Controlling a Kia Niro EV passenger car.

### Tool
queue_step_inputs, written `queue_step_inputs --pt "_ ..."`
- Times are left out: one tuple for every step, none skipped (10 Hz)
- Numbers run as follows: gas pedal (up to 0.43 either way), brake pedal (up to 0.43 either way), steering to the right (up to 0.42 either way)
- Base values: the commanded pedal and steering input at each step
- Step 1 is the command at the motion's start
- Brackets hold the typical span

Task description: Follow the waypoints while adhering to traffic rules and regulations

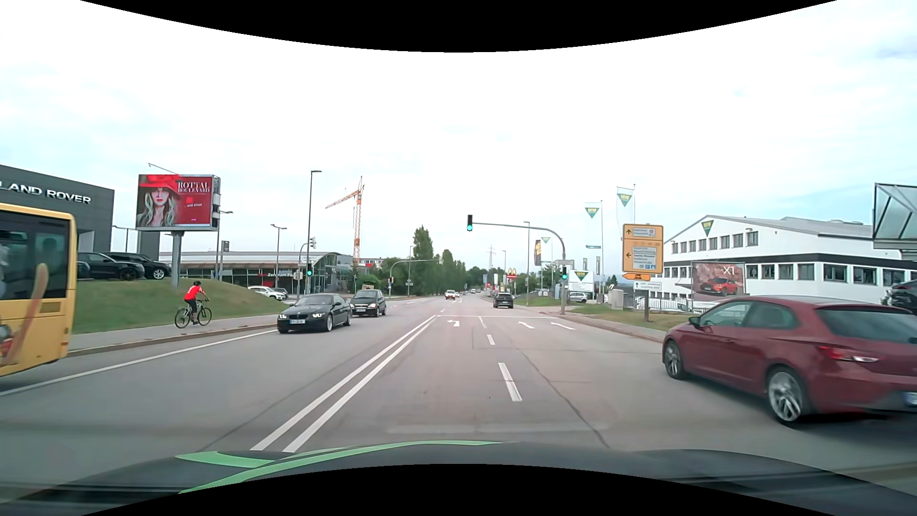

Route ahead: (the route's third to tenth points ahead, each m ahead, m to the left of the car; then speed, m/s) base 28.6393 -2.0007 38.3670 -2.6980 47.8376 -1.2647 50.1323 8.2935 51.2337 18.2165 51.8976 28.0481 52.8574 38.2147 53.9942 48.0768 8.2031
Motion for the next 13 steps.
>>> queue_step_inputs --pt "0.0 0.104 0.0" --pt "0.0 0.104 0.0" --pt "0.0 0.116 0.0" --pt "0.0 0.134 0.0" --pt "0.0 0.14 0.001" --pt "0.0 0.152 0.003" --pt "0.0 0.152 0.004" --pt "0.0 0.159 0.004" --pt "0.0 0.159 0.004" --pt "0.0 0.165 0.004" --pt "0.0 0.171 0.005" --pt "0.0 0.171 0.006" --pt "0.0 0.177 0.006"
